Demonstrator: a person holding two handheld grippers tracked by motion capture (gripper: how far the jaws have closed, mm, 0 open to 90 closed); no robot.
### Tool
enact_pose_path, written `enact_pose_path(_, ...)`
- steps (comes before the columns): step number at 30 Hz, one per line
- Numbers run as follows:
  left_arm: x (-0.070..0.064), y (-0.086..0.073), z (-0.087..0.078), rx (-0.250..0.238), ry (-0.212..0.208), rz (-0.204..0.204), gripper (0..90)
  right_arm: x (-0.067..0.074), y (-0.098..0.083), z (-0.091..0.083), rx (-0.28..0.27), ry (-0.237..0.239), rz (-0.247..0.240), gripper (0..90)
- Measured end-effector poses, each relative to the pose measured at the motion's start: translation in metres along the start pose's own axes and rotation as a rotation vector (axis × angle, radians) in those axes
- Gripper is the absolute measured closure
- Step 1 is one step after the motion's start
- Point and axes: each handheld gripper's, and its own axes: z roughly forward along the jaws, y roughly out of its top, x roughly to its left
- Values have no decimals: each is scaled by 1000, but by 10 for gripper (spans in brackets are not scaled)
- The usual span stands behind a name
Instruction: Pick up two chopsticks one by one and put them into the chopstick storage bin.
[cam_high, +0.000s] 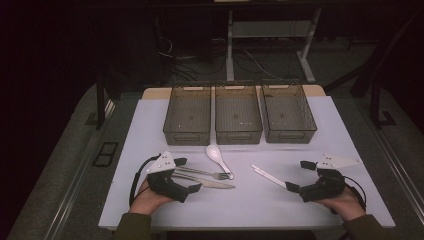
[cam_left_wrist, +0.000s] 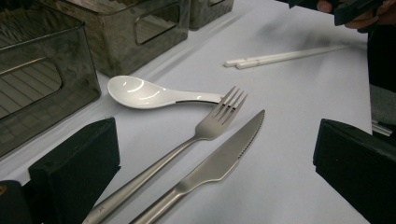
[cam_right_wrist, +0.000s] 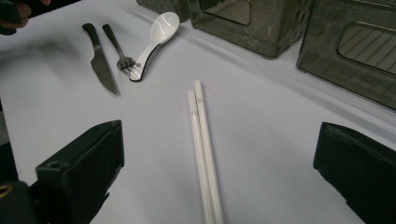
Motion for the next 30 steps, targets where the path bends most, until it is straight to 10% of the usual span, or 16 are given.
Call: enact_pose_path(30,-2,-7,-10,-14,5,-19,0,-10,28,5,37,17,-38,18)
